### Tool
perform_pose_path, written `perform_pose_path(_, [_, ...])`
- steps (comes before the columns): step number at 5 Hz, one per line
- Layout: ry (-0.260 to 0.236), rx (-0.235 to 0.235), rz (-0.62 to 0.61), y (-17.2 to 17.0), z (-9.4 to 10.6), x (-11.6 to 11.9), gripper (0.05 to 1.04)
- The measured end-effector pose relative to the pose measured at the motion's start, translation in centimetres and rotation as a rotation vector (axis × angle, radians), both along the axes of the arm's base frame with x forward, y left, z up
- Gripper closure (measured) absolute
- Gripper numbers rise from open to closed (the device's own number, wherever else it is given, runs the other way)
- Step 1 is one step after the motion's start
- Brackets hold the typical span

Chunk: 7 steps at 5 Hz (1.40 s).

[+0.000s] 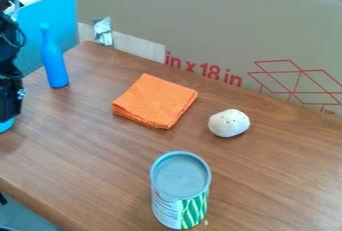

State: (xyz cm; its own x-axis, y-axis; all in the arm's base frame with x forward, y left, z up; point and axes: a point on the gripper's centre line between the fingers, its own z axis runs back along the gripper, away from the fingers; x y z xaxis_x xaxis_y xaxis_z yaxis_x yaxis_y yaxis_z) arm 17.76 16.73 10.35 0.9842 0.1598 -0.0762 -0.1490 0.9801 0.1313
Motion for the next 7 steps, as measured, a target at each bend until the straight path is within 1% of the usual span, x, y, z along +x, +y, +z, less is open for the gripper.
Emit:
perform_pose_path(1, [-0.004, 0.01, -0.023, 1.3, -0.2, 0.3, 0.078])
perform_pose_path(2, [0.002, -0.033, -0.047, 2.2, -1.2, 1.4, 0.078])
perform_pose_path(3, [0.016, -0.046, -0.05, 2.6, -2.1, 2.2, 0.078])
perform_pose_path(4, [0.05, -0.046, -0.06, 2.8, -4.0, 3.4, 0.078])
perform_pose_path(5, [0.063, -0.038, -0.074, 2.8, -4.8, 4.4, 0.078])
perform_pose_path(6, [0.035, -0.02, -0.08, 3.0, -4.9, 4.9, 0.136])
perform_pose_path(7, [0.017, -0.039, -0.084, 2.6, -5.9, 4.5, 0.412])
